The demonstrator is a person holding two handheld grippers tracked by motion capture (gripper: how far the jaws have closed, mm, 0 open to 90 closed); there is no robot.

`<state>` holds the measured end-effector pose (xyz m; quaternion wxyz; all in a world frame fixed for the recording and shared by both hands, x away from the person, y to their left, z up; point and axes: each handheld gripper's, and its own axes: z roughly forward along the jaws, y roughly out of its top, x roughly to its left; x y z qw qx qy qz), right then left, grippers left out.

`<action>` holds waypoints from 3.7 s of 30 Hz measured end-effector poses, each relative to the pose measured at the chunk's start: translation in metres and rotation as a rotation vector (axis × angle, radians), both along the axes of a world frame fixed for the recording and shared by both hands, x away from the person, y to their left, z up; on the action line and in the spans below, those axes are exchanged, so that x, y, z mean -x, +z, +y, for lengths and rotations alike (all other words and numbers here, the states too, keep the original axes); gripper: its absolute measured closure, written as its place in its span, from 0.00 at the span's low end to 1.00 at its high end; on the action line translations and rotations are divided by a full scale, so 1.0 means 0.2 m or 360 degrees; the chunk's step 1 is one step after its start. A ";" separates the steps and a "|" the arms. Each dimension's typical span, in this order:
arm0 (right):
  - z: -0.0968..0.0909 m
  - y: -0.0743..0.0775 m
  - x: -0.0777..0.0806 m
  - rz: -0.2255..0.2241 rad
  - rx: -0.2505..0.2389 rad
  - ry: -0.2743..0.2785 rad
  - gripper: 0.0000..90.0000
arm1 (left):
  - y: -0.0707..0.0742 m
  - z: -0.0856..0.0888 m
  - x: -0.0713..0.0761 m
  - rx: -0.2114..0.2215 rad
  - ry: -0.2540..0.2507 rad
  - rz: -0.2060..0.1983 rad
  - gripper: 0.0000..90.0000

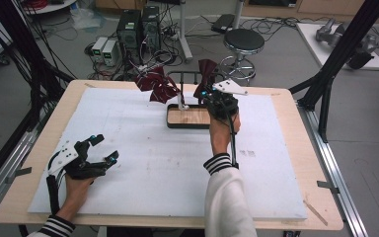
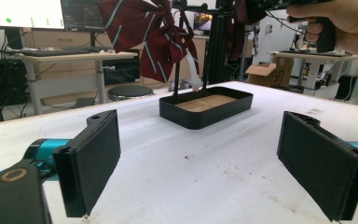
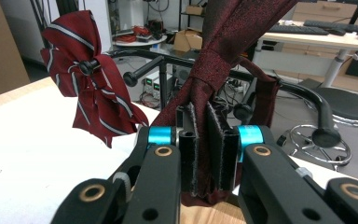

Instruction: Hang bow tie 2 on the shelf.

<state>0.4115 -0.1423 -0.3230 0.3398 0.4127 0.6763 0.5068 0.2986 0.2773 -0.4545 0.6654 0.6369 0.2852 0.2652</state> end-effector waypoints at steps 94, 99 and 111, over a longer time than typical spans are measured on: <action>-0.56 -0.28 0.70 -0.0196 -0.0163 0.0180 0.15 | 0.00 -0.01 0.02 -0.0019 0.0024 -0.0011 0.15; -0.62 -0.39 0.77 -0.0243 -0.0151 0.0183 0.13 | 0.00 -0.01 0.03 -0.0021 0.0036 -0.0011 0.15; -0.67 -0.63 0.78 -0.0270 -0.0291 0.0142 0.13 | 0.00 -0.02 0.08 -0.0027 0.0057 -0.0032 0.15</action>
